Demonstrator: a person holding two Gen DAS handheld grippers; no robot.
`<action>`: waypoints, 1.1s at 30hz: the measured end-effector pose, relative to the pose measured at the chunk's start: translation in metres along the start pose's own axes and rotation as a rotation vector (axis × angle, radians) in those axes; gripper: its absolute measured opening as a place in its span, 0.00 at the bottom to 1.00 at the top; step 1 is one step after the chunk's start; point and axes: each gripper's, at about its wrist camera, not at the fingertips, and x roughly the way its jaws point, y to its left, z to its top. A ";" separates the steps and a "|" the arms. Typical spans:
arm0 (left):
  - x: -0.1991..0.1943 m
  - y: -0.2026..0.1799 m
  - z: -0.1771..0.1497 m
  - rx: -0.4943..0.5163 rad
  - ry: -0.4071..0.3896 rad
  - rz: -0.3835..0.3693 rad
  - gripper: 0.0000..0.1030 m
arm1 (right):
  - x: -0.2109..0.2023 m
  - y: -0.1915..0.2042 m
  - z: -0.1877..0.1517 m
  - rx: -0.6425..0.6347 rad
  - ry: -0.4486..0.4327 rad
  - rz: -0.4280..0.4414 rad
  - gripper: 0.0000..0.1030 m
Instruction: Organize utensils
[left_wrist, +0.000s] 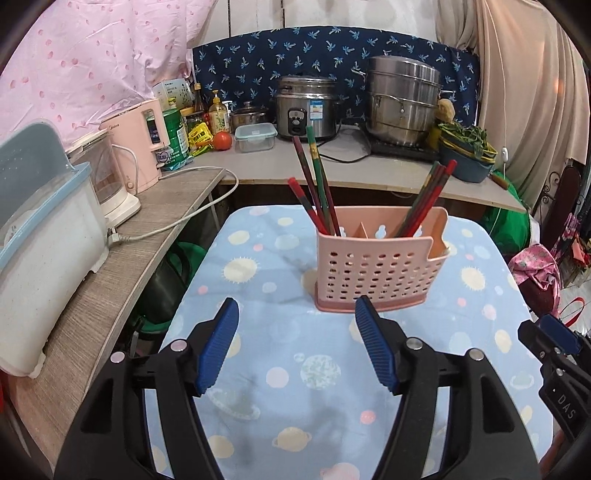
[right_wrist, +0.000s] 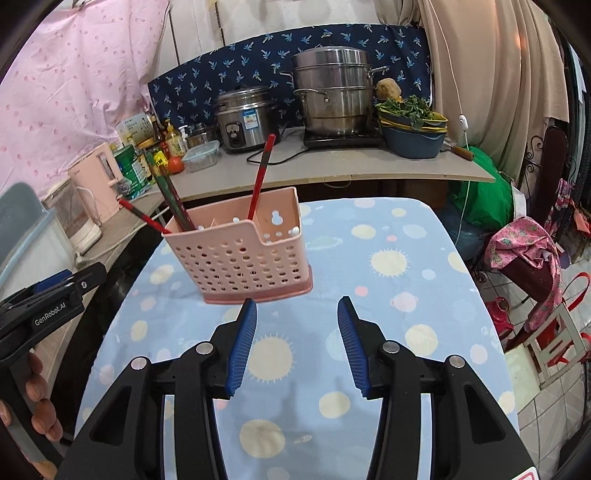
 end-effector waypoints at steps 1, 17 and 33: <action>-0.001 0.000 -0.003 0.001 0.003 0.002 0.61 | -0.001 0.001 -0.002 -0.004 0.002 0.001 0.43; 0.005 0.000 -0.032 0.026 0.056 0.028 0.62 | -0.002 0.021 -0.026 -0.085 0.033 -0.015 0.44; 0.004 0.001 -0.042 0.045 0.052 0.065 0.79 | -0.003 0.026 -0.031 -0.101 0.038 -0.033 0.77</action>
